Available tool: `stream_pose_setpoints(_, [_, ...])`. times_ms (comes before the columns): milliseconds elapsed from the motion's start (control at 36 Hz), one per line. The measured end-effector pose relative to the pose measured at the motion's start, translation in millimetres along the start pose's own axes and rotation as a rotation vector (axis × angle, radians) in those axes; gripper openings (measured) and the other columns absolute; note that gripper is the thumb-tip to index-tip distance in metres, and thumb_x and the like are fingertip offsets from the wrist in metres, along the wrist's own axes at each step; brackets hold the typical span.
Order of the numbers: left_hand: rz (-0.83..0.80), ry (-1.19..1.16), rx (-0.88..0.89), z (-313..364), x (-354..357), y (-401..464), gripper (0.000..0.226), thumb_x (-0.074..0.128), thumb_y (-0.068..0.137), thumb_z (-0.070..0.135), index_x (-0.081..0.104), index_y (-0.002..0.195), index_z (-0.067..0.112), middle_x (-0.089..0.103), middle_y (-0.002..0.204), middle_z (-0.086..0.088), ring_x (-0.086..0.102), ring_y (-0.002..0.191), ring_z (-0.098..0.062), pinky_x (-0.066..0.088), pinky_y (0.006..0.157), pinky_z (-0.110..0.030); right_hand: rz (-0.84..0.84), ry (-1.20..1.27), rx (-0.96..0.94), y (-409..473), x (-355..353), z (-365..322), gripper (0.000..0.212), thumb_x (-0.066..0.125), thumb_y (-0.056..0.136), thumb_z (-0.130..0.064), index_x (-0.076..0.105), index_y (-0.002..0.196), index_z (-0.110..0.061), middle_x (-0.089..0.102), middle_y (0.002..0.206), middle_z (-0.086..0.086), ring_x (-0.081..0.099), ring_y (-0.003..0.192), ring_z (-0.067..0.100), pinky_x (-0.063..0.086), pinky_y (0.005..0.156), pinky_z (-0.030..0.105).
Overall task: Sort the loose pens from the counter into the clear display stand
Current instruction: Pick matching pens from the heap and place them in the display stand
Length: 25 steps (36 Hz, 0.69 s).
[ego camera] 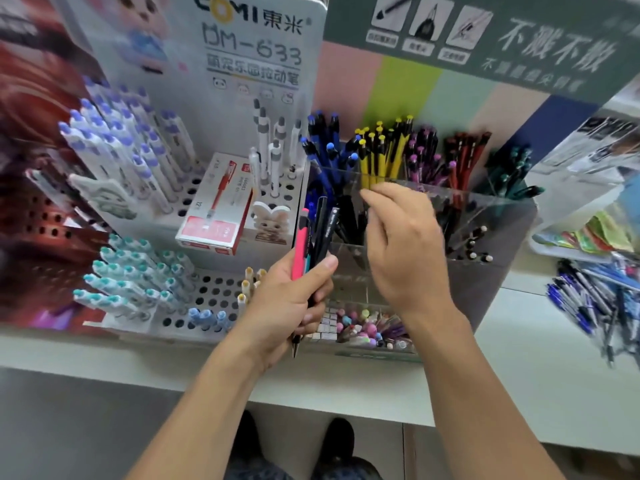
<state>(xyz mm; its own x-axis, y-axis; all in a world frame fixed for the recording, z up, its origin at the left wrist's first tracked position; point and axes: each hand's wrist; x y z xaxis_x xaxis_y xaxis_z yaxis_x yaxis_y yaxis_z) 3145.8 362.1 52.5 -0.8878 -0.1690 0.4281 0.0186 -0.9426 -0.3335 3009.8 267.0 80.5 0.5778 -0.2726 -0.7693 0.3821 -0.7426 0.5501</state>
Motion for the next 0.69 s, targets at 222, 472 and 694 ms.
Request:
stream_pose_setpoints(222, [-0.144,-0.032,-0.084,-1,21,3,0.040,0.069,0.075,0.041,0.060,0.102,0.014,0.038,0.059,0.002,0.024,0.039,-0.006,0.015,0.036,-0.017,-0.269,0.808,0.575,-10,-35,-12,0.032,0.066,0.098,-0.028,0.071,0.086,0.002,0.057,0.055,-0.003,0.048,0.051,0.007,0.040,0.052,0.024])
stream_pose_setpoints(472, [-0.048,0.016,-0.040,-4,32,6,0.037,0.052,0.093,0.046,0.063,0.110,0.015,0.057,0.065,-0.004,0.039,0.039,-0.010,0.022,0.032,-0.016,-0.184,0.855,0.611,-12,-38,7,0.026,0.064,0.100,-0.017,0.065,0.080,0.001,0.056,0.062,0.013,0.047,0.047,0.015,0.039,0.045,0.026])
stream_pose_setpoints(694, [0.160,0.072,0.083,3,22,7,0.031,0.048,0.101,0.043,0.066,0.104,0.018,0.048,0.063,0.002,0.026,0.042,-0.009,0.021,0.038,-0.020,0.341,0.518,0.185,23,-70,13,0.003,0.068,0.098,-0.022,0.071,0.099,-0.022,0.068,0.080,-0.008,0.063,0.062,0.015,0.055,0.057,0.036])
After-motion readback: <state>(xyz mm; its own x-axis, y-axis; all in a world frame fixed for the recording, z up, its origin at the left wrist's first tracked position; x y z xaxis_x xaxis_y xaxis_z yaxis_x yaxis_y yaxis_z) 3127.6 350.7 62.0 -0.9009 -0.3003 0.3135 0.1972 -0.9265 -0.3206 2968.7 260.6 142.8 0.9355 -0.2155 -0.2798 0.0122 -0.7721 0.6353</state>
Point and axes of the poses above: each hand's wrist, its own y-axis towards the middle knuckle, its own x-axis out of the palm, z = x × y
